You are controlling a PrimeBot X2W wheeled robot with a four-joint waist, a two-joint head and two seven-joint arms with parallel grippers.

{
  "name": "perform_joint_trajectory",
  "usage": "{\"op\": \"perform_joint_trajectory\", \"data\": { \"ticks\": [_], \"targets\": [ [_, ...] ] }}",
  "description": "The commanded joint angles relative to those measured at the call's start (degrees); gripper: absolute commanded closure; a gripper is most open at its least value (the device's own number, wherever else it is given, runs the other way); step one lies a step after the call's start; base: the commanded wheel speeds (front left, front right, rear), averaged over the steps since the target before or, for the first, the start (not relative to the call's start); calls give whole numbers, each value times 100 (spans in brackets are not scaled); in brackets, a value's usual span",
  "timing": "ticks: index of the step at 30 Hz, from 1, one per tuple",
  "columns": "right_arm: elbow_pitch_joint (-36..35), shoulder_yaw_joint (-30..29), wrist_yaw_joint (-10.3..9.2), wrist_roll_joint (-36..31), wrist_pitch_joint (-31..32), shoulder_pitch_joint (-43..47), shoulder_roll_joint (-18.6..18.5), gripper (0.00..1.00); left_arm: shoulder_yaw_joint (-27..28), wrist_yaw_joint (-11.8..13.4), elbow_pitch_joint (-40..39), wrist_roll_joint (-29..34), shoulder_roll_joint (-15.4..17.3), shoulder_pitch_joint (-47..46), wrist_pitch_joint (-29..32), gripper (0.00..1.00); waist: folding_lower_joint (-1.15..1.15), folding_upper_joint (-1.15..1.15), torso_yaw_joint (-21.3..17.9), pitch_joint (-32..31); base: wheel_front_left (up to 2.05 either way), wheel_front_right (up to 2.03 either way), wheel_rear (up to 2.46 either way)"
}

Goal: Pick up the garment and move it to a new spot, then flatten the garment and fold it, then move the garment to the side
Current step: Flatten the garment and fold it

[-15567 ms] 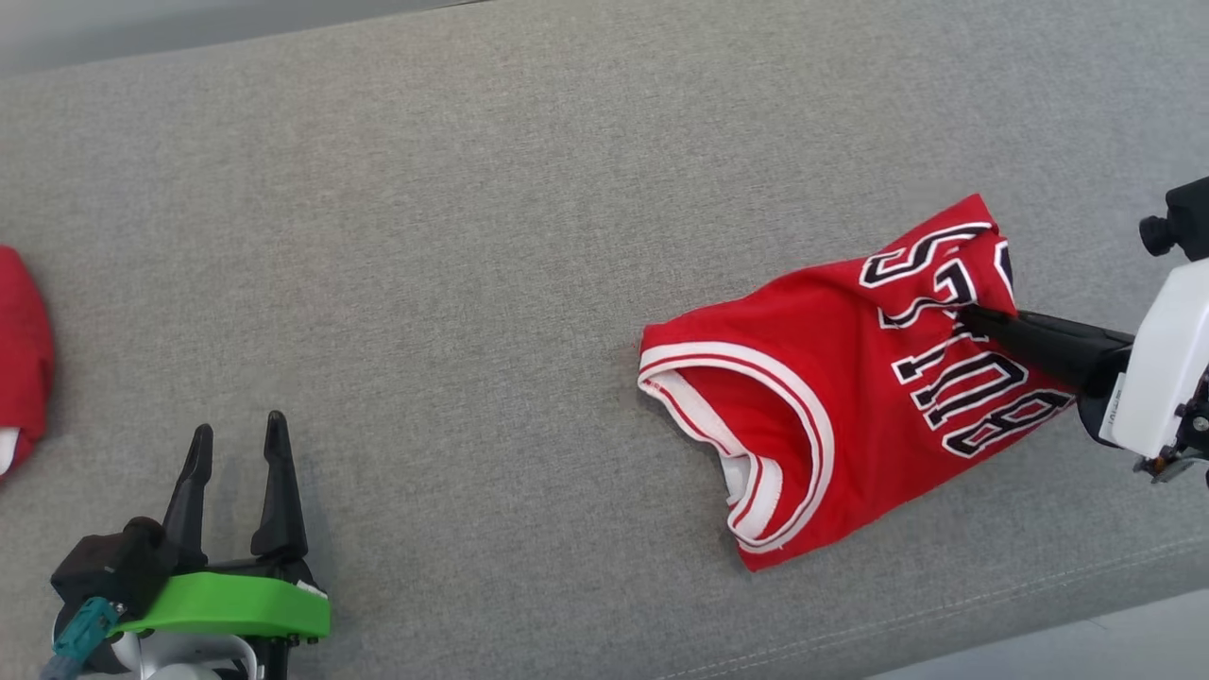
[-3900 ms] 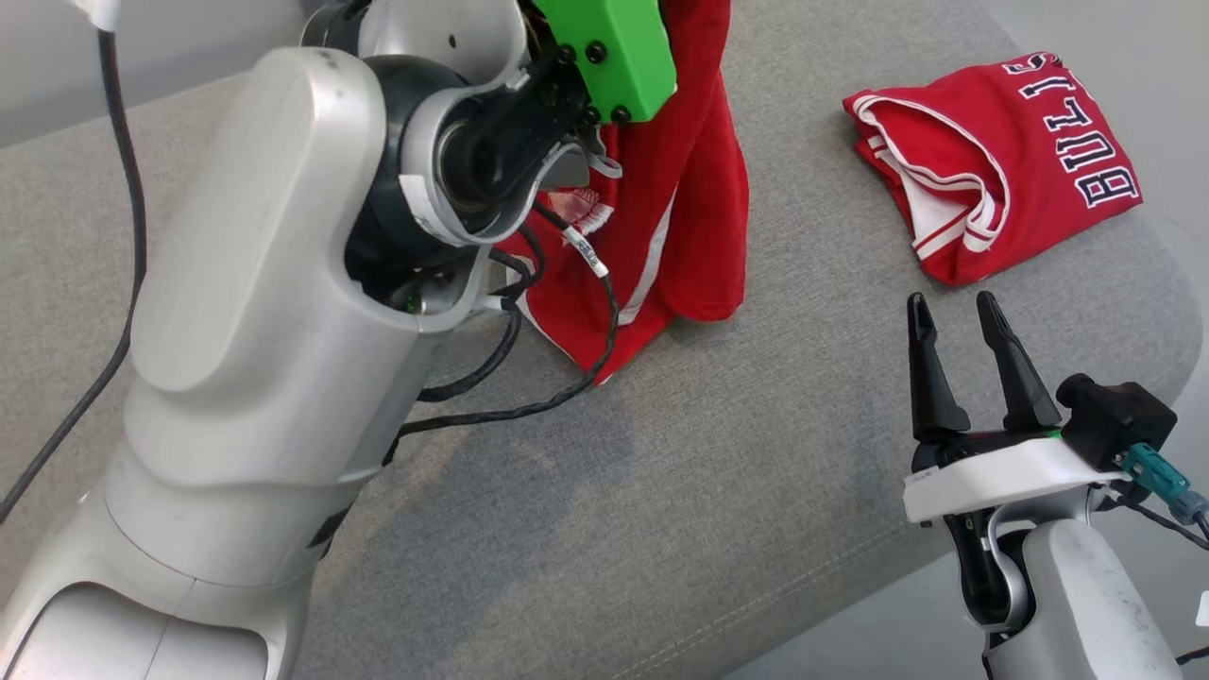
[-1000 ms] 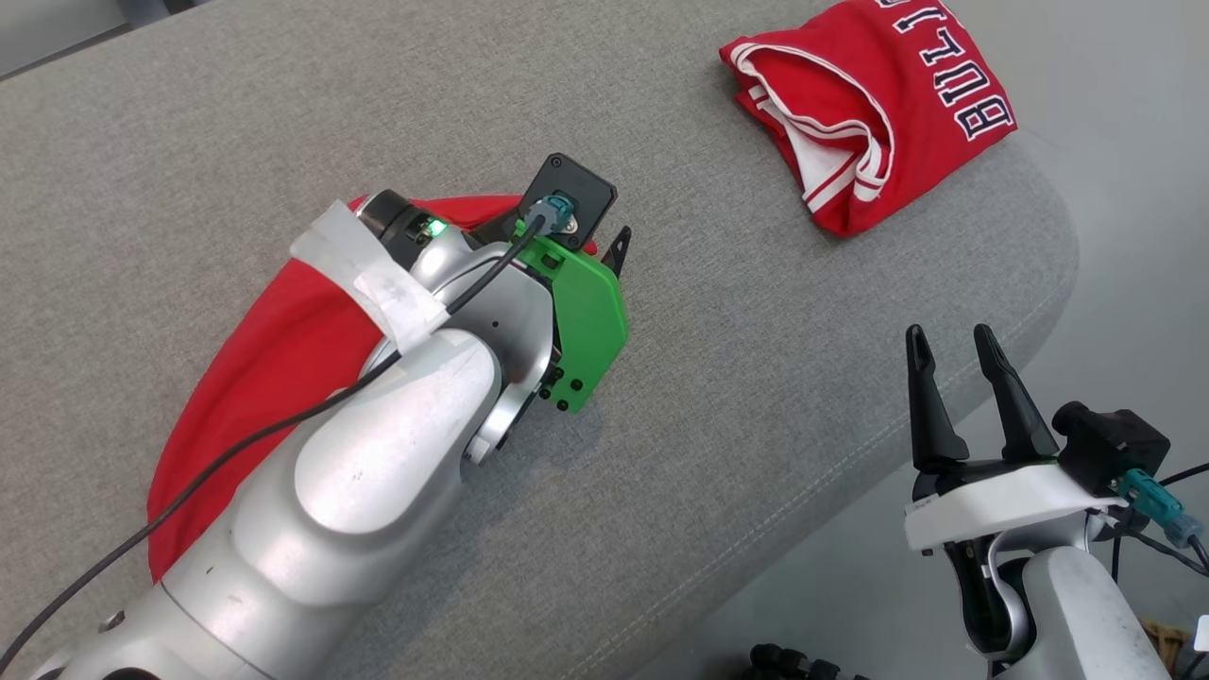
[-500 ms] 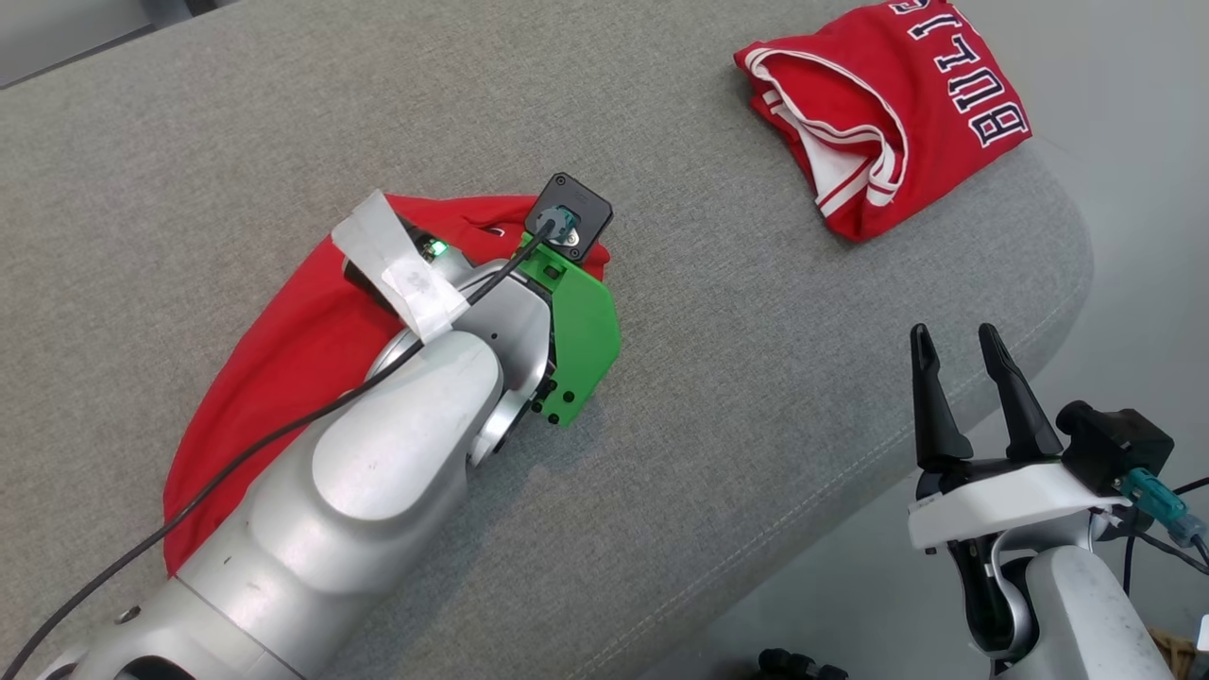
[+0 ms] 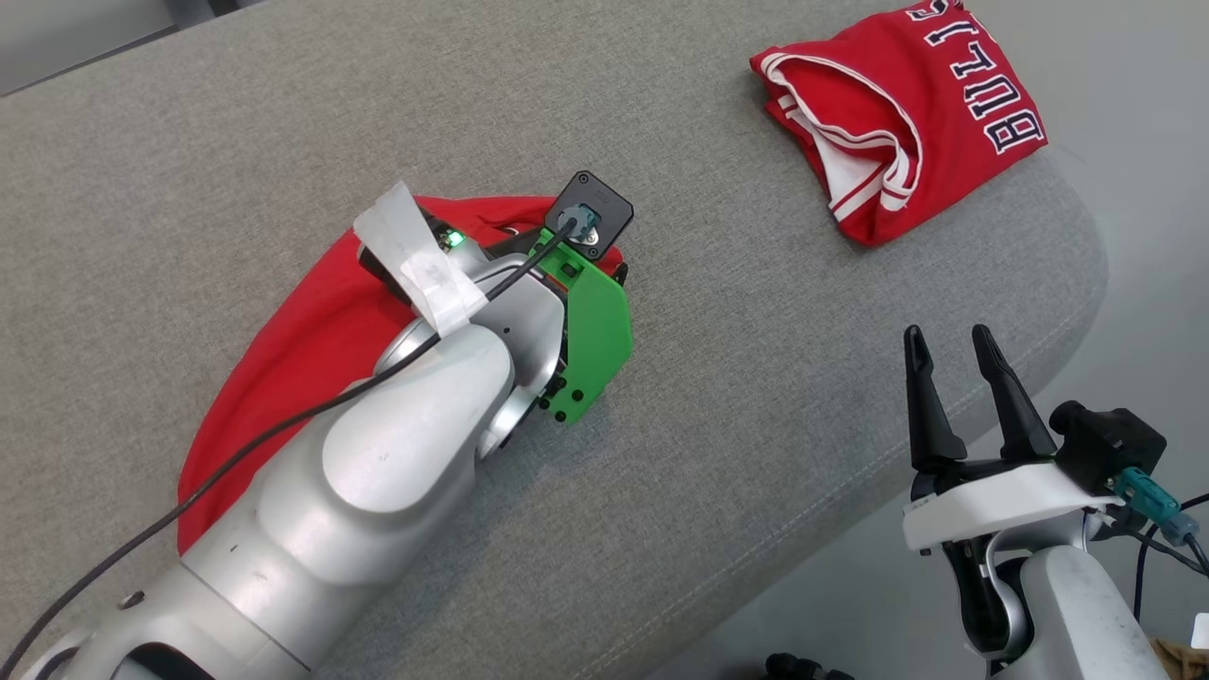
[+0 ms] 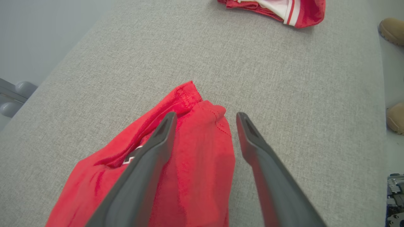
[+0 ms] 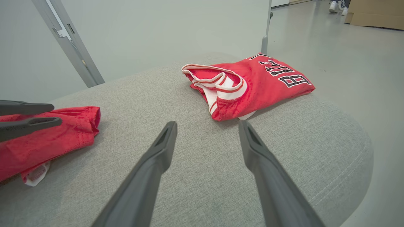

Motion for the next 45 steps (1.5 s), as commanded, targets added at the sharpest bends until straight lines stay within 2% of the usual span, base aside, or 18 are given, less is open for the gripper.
{"op": "perform_joint_trajectory", "data": {
  "ticks": [1,8,9,11,12,18,21,24,27,30,33,35,38,45],
  "targets": [
    [13,27,-2,10,-14,-59,-9,0,-27,-53,68,56,65,-156,26,0,0,0,-28,2,0,0,0],
    [48,121,-2,85,-14,2,-9,0,-177,-187,454,78,159,-265,198,1,0,0,-182,9,0,0,0],
    [54,117,-2,105,-14,10,-9,0,-184,-207,505,50,165,-243,225,51,0,0,-198,11,0,0,0],
    [59,94,-2,133,-14,23,-9,0,-217,-252,582,17,190,-194,295,78,0,0,-219,15,0,0,0],
    [61,81,-2,139,-14,32,-9,0,-224,-276,602,-13,196,-172,323,100,0,0,-222,15,0,0,0],
    [64,-10,-2,102,-14,108,-9,0,-191,-356,424,-151,121,-170,356,100,0,0,-156,-32,0,0,0],
    [66,-72,-2,60,-14,117,-9,0,-60,-452,-54,-487,5,-44,397,100,0,0,-59,-80,0,0,0],
    [66,-146,-2,-2,-14,130,-10,0,104,-563,-865,-950,-6,120,568,100,0,0,37,-138,0,0,0],
    [44,-189,-2,-70,-14,169,-10,0,290,-633,-1866,-1674,40,426,970,100,0,0,129,-194,0,0,0],
    [27,-191,-2,-128,-14,139,-10,0,530,-632,-2798,-2657,120,748,1546,100,0,0,178,-215,0,0,0],
    [24,-116,-2,-174,-14,124,-9,0,884,-381,-3269,-3493,221,899,2037,100,0,0,194,-192,0,0,0],
    [32,-32,-2,-188,-14,90,-8,0,1116,-200,-3171,-3690,245,882,2083,100,0,0,176,-137,0,0,0],
    [41,138,-2,-118,-14,21,-9,0,1262,-129,-2608,-3407,278,663,1825,100,0,0,77,-9,0,0,0],
    [84,439,-3,30,-14,-43,-11,0,985,-433,-874,-2482,196,134,1094,100,0,0,-291,305,0,0,0]
  ]
}}
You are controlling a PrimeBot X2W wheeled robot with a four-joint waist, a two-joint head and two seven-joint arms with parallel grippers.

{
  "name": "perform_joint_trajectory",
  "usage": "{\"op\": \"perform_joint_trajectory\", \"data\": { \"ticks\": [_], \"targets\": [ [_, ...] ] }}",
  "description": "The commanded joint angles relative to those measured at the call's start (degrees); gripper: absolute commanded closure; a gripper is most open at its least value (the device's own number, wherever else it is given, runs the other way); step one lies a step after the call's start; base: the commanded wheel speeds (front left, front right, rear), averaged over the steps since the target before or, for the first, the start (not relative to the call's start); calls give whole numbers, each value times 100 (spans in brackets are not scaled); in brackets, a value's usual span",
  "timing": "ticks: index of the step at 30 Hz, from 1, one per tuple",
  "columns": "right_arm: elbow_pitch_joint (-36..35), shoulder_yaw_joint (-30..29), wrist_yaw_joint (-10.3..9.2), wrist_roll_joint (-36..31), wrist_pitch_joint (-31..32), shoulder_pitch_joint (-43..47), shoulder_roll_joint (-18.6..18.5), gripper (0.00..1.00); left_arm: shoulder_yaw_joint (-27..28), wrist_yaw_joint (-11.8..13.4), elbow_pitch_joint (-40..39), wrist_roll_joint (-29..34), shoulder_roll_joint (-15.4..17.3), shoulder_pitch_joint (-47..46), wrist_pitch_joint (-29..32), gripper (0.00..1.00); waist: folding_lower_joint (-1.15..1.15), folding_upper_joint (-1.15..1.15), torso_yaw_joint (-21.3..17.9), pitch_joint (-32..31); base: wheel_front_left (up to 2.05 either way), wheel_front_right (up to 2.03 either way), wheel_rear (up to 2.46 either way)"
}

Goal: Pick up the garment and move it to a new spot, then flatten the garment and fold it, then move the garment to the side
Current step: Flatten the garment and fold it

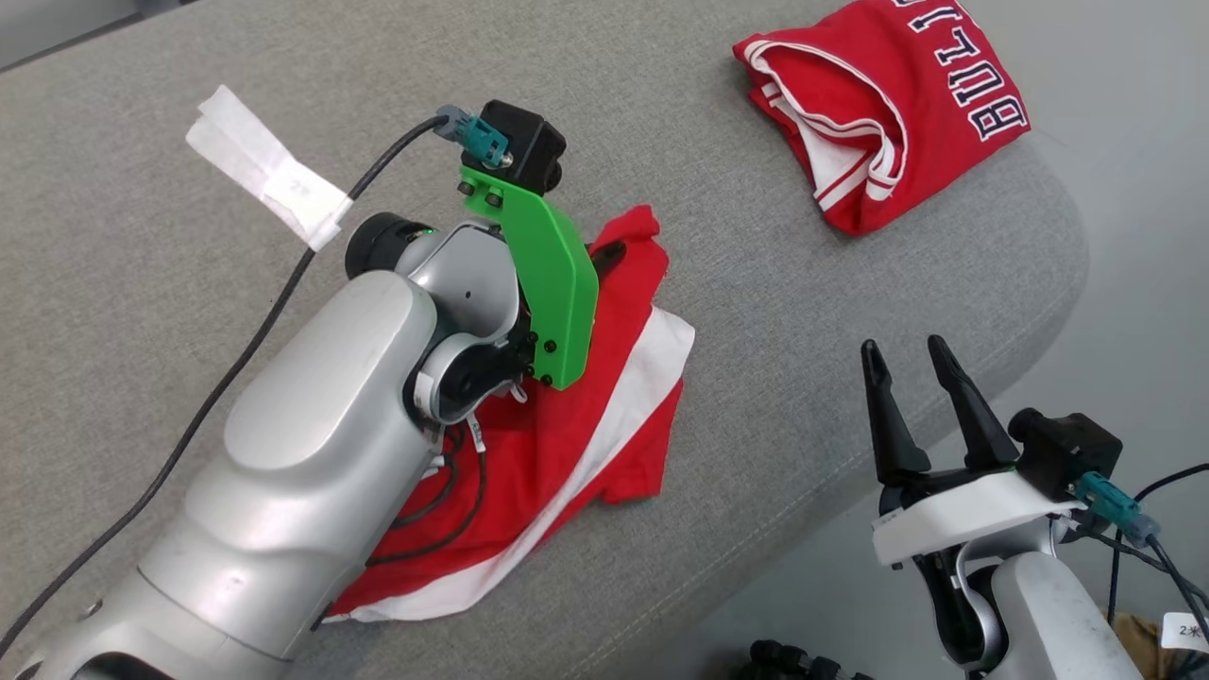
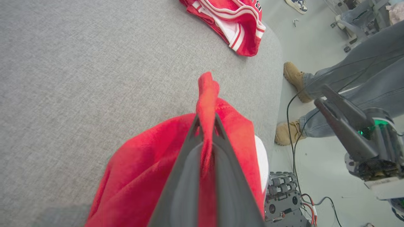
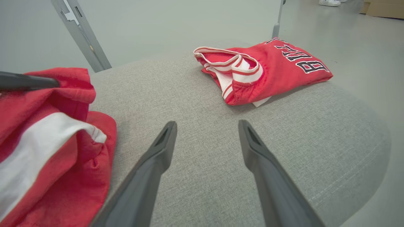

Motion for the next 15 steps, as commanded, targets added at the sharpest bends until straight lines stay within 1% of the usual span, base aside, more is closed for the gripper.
{"op": "perform_joint_trajectory", "data": {
  "ticks": [1,2,3,4,5,6,8,9,10,11,12,13,14,15],
  "targets": [
    [-11,-64,-4,56,-14,-6,-12,0,-50,-118,317,162,-86,-212,-199,100,0,0,-188,232,0,0,0],
    [-26,-110,-4,78,-14,36,-9,0,-85,-178,496,280,-115,-318,-351,100,0,0,-194,259,0,0,0],
    [-37,-144,-3,81,-14,80,-8,0,-115,-234,681,384,-158,-406,-516,96,0,0,-199,284,0,0,0],
    [-50,-176,-3,113,-14,120,-8,0,-118,-280,842,436,-228,-472,-714,75,0,0,-203,305,0,0,0],
    [-58,-202,-4,134,-14,154,-9,0,-123,-323,983,491,-306,-535,-944,57,0,0,-207,318,0,0,0],
    [-60,-224,-3,152,-14,170,-10,0,-139,-364,1127,511,-373,-575,-1116,53,0,0,-210,327,0,0,0],
    [-72,-248,-3,177,-14,182,-10,0,-227,-431,1405,644,-448,-685,-1455,55,0,0,-210,336,0,0,0],
    [-69,-250,-3,185,-14,182,-9,0,-281,-437,1536,791,-426,-776,-1618,51,0,0,-209,337,0,0,0],
    [-58,-238,-3,207,-14,165,-8,0,-405,-451,1686,919,-381,-813,-1698,53,0,0,-207,330,0,0,0],
    [-39,-202,-4,218,-14,106,-10,0,-550,-473,1996,1071,-315,-835,-1758,57,0,0,-201,299,0,0,0],
    [-28,-179,-3,214,-14,76,-11,0,-604,-447,2115,1202,-251,-911,-1814,54,0,0,-197,275,0,0,0],
    [-16,-158,-3,194,-14,49,-10,0,-618,-373,2207,1297,-198,-1005,-1920,43,0,0,-192,254,0,0,0],
    [-16,-158,-3,194,-14,49,-10,0,-618,-373,2207,1297,-198,-1005,-1920,43,0,0,-192,254,0,0,0],
    [7,-128,-3,171,-14,24,-9,0,-606,-278,2329,1373,-167,-1044,-2018,24,0,0,-187,232,0,0,0]
  ]
}}
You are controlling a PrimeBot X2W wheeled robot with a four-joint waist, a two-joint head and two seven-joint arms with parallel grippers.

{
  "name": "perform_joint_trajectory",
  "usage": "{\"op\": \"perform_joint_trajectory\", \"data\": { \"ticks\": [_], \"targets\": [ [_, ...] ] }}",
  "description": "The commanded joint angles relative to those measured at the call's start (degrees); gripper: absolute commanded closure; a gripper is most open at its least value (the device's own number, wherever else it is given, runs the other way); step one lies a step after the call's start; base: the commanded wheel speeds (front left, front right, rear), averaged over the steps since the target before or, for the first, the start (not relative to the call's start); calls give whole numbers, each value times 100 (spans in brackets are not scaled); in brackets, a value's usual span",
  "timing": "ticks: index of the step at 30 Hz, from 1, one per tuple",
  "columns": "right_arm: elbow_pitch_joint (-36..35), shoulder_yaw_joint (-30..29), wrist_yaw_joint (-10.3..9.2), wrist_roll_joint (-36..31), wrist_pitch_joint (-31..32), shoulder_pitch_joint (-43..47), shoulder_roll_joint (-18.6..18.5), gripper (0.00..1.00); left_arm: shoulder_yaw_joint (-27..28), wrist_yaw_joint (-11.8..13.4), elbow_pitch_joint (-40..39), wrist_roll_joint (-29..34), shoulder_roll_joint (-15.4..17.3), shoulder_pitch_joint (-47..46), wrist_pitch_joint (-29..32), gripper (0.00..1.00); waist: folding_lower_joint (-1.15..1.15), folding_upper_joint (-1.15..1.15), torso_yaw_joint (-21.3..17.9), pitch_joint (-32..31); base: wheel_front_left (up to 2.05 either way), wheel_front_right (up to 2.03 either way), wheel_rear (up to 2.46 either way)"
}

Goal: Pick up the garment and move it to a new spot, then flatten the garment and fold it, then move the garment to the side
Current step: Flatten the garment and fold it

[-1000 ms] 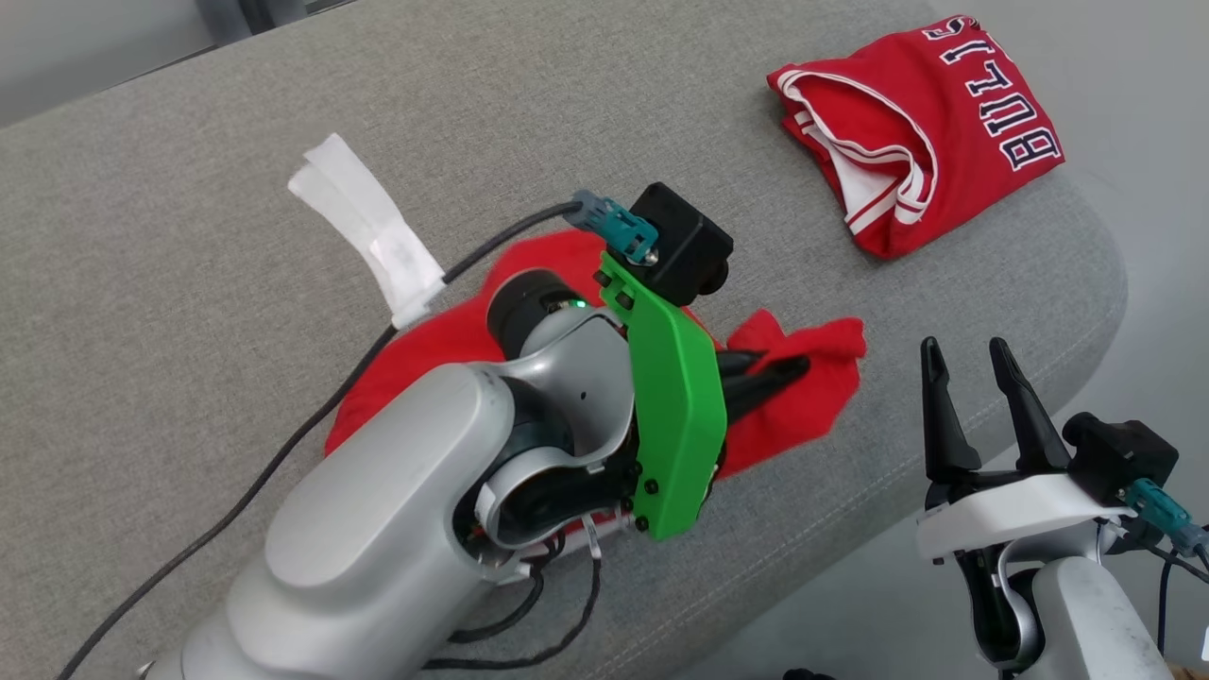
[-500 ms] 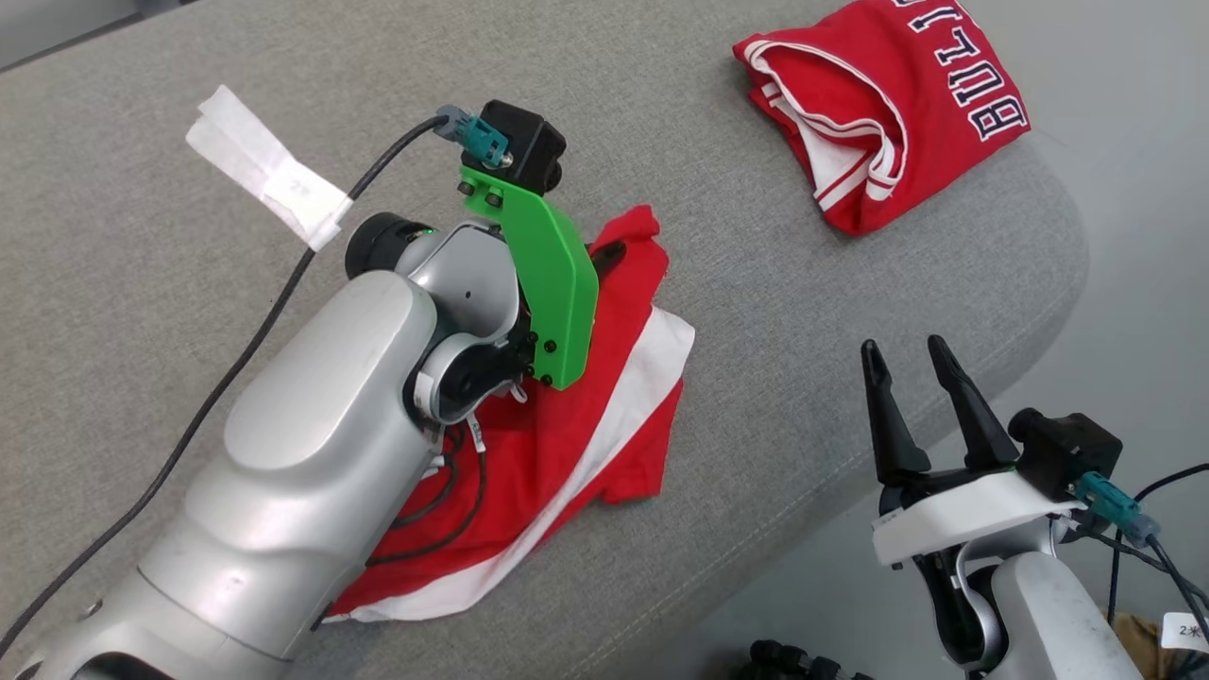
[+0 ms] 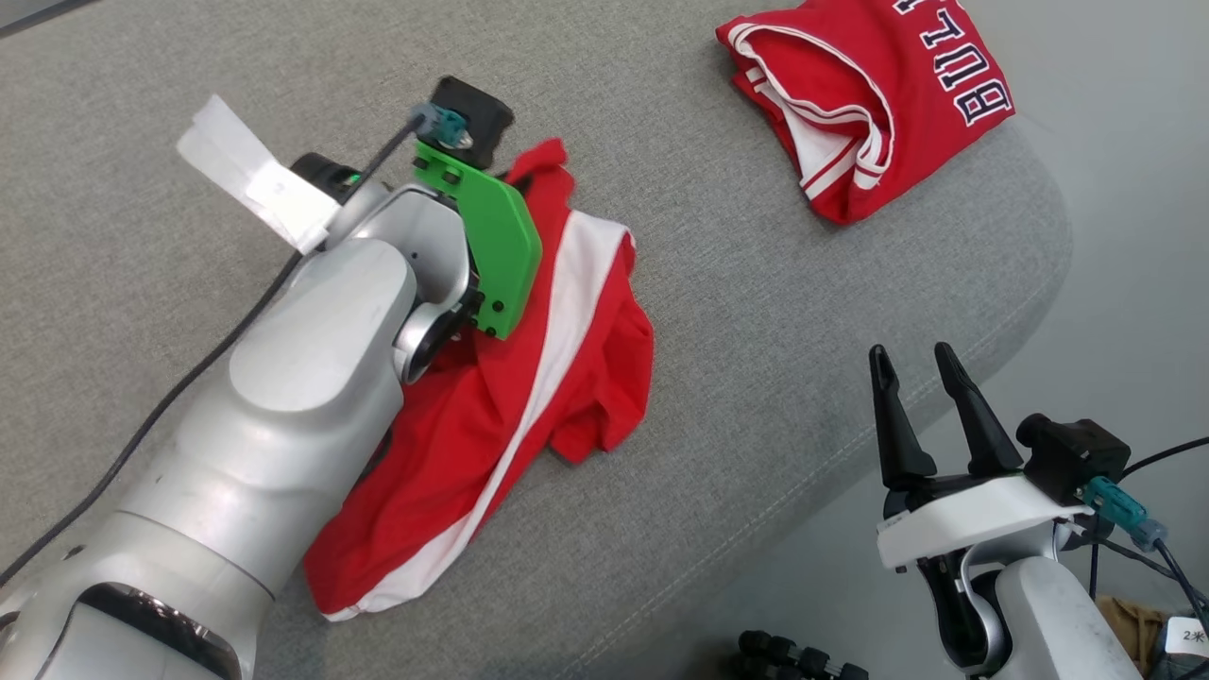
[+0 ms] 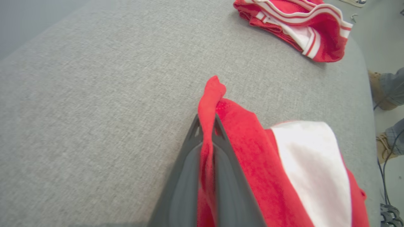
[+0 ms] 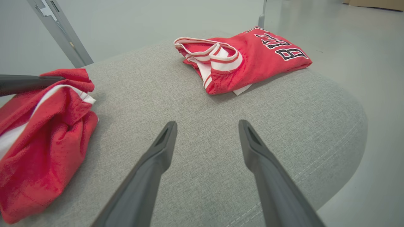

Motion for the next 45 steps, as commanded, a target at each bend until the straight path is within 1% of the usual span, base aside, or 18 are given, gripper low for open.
{"op": "perform_joint_trajectory", "data": {
  "ticks": [1,3,7,9,12,16,20,22,25,28,32,35,38,40,42,45],
  "targets": [
    [23,8,-2,-43,-14,-74,-6,0,25,90,79,69,20,-124,-65,0,0,0,32,-48,0,0,0],
    [53,-10,-3,-103,-14,-82,-7,0,-33,158,241,149,-14,-135,-152,0,0,0,154,-98,0,0,0],
    [39,-61,-3,-187,-14,-156,-7,0,65,88,396,-92,-248,-31,-203,0,0,0,403,-166,0,0,0],
    [34,-100,-2,-230,-14,-176,-7,0,126,107,348,-193,-323,-23,-297,0,0,0,511,-186,0,0,0],
    [5,-231,-3,-301,-14,-158,-9,0,290,213,141,-327,-360,43,-517,0,0,0,680,-225,0,0,0],
    [-50,-469,-2,-396,-14,-53,-10,0,588,357,-366,-606,-94,455,-659,0,0,0,902,-303,0,0,0],
    [-112,-691,-2,-479,-14,63,-10,0,680,522,-1025,-799,442,1194,-450,0,0,0,1111,-374,0,0,0],
    [-136,-741,-2,-508,-14,86,-6,0,756,659,-1442,-893,730,1555,-370,0,0,0,1201,-371,0,0,0],
    [-164,-805,-2,-537,-14,88,-10,0,936,934,-2108,-1039,1153,2109,-351,0,0,0,1329,-367,0,0,0],
    [-181,-845,-2,-550,-14,127,-9,0,1085,1138,-2862,-1285,1398,2661,-253,0,0,0,1445,-392,0,0,0],
    [-168,-833,-2,-583,-14,161,-9,0,1193,1309,-3768,-1796,1534,3263,47,0,0,0,1562,-424,0,0,0],
    [-159,-788,-3,-584,-14,106,-9,0,1244,1462,-4123,-1970,1563,3473,189,0,0,0,1600,-422,0,0,0],
    [-147,-753,-2,-587,-14,42,-9,0,1167,1619,-4092,-1913,1549,3521,262,0,0,0,1609,-416,0,0,0],
    [-136,-724,-2,-585,-14,-1,-9,0,1106,1670,-3969,-1847,1526,3497,308,0,0,0,1587,-407,0,0,0],
    [-138,-713,-2,-581,-14,-22,-9,0,1079,1666,-3905,-1854,1498,3492,338,0,0,0,1569,-403,0,0,0],
    [-146,-709,-2,-557,-14,-5,-9,0,1003,1598,-3795,-1956,1362,3496,397,0,0,0,1522,-388,0,0,0]
  ]
}}
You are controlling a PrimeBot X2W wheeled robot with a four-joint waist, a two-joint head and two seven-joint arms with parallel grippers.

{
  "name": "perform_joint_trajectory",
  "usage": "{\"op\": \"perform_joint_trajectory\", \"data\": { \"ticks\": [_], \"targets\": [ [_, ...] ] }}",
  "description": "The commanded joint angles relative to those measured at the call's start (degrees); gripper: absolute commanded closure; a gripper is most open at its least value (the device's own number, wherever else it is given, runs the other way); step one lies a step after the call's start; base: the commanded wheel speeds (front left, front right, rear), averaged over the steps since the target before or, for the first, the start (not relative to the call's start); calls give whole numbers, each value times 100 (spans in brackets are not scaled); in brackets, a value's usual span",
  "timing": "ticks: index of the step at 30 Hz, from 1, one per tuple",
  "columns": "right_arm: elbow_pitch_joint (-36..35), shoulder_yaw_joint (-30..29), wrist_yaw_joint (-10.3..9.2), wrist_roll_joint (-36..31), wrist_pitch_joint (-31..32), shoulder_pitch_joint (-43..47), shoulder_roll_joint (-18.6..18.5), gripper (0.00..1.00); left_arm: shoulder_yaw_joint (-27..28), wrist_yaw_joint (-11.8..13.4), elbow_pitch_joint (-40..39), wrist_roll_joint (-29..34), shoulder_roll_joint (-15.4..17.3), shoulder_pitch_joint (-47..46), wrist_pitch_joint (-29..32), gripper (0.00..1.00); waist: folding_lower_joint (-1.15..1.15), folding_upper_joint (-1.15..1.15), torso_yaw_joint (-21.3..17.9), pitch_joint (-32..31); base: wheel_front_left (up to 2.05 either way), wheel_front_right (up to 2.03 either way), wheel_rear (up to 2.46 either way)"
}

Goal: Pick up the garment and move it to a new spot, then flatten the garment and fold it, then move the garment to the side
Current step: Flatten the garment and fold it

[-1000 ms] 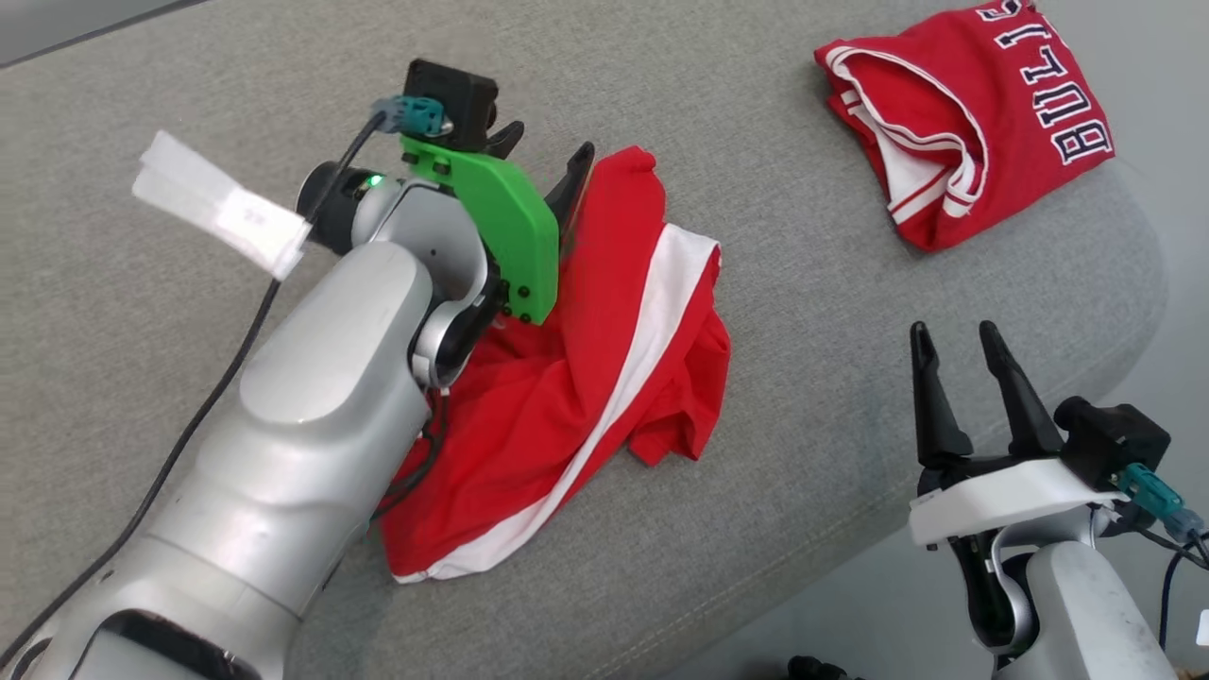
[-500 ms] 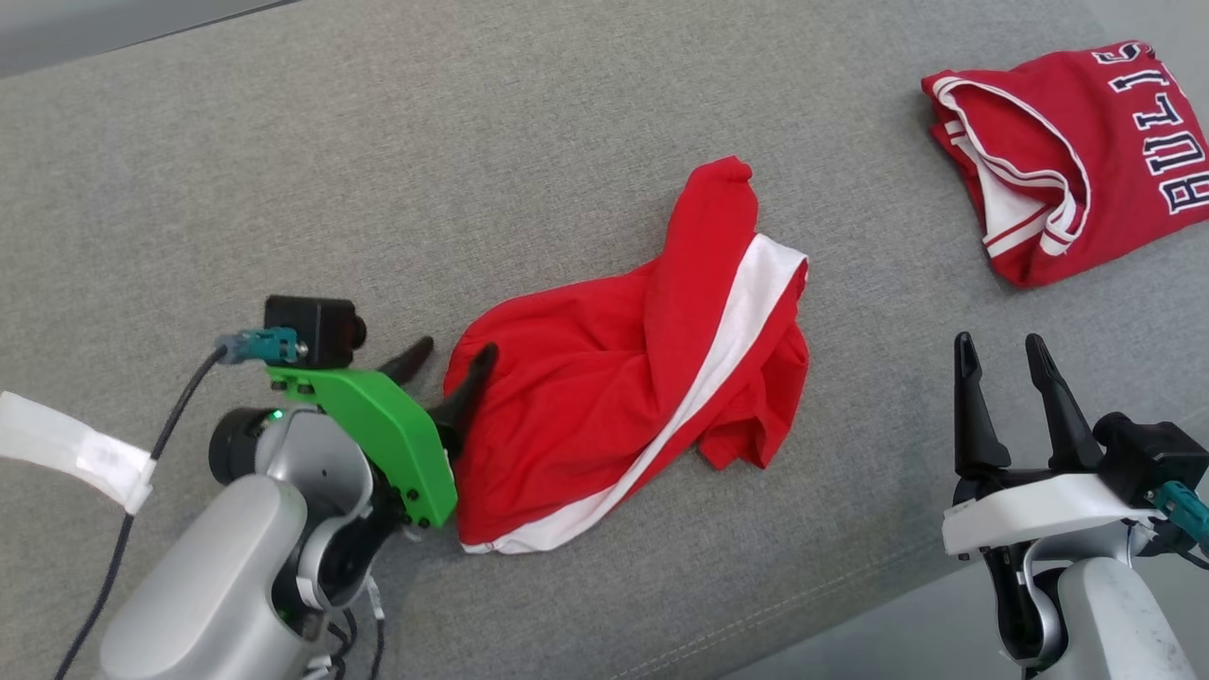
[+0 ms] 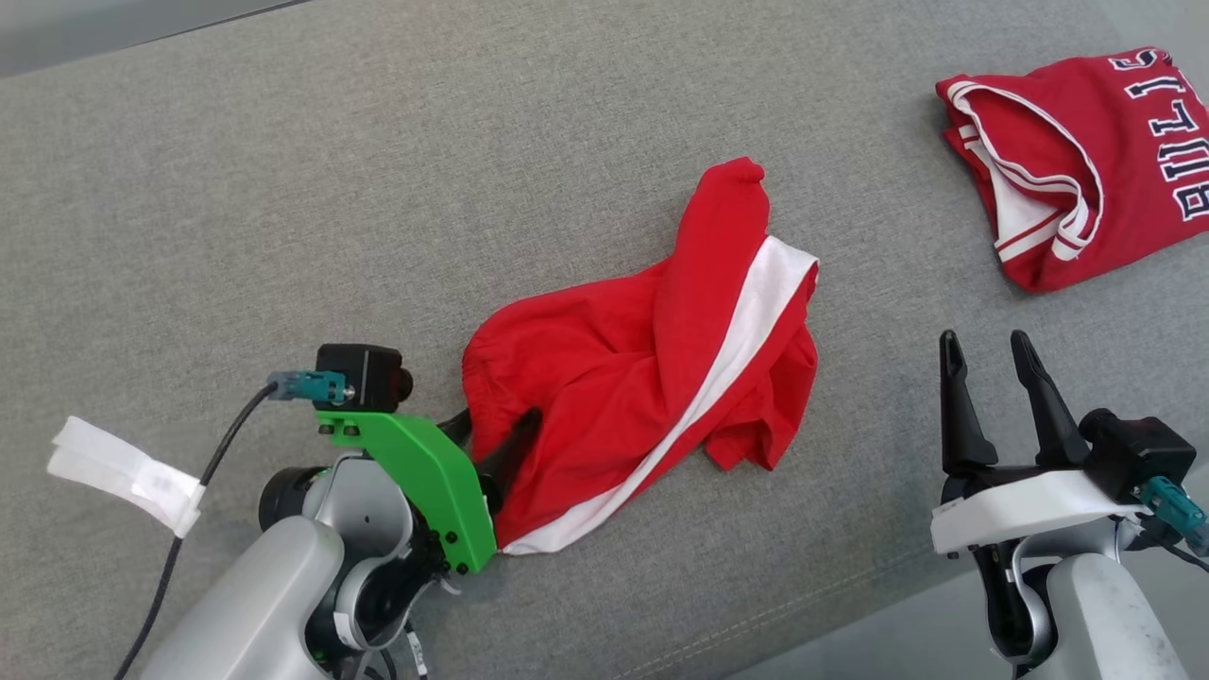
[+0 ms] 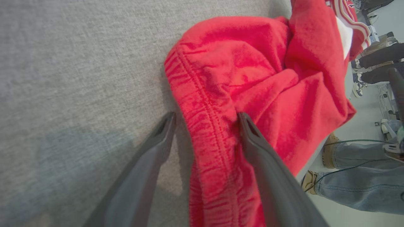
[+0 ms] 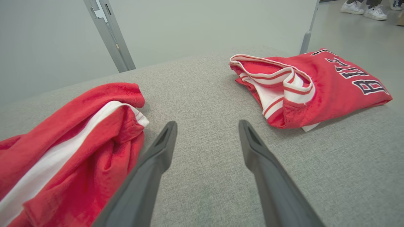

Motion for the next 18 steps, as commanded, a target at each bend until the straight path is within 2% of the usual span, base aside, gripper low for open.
{"op": "perform_joint_trajectory", "data": {
  "ticks": [1,2,3,4,10,13,18],
  "targets": [
    [3,3,-2,6,-14,-25,-13,0,-13,-34,29,-56,-7,37,7,0,0,0,-19,10,0,0,0],
    [12,14,-2,13,-14,-19,-13,0,-20,-66,55,-54,-23,20,-11,4,0,0,-37,12,0,0,0],
    [23,21,-2,27,-14,-21,-14,0,26,-74,81,-60,-54,0,-89,82,0,0,-57,17,0,0,0],
    [25,32,-2,46,-14,-27,-14,0,52,-77,122,-36,-60,-17,-143,100,0,0,-79,19,0,0,0],
    [-4,1,-2,77,-14,33,-13,0,540,178,286,-108,46,62,-614,100,0,0,-139,11,0,0,0],
    [-18,-41,-2,56,-14,68,-13,0,729,253,247,-75,254,99,-691,100,0,0,-105,21,0,0,0],
    [-22,-63,-2,18,-14,71,-12,0,994,531,282,166,555,120,-972,100,0,0,-5,12,0,0,0]
  ]
}}
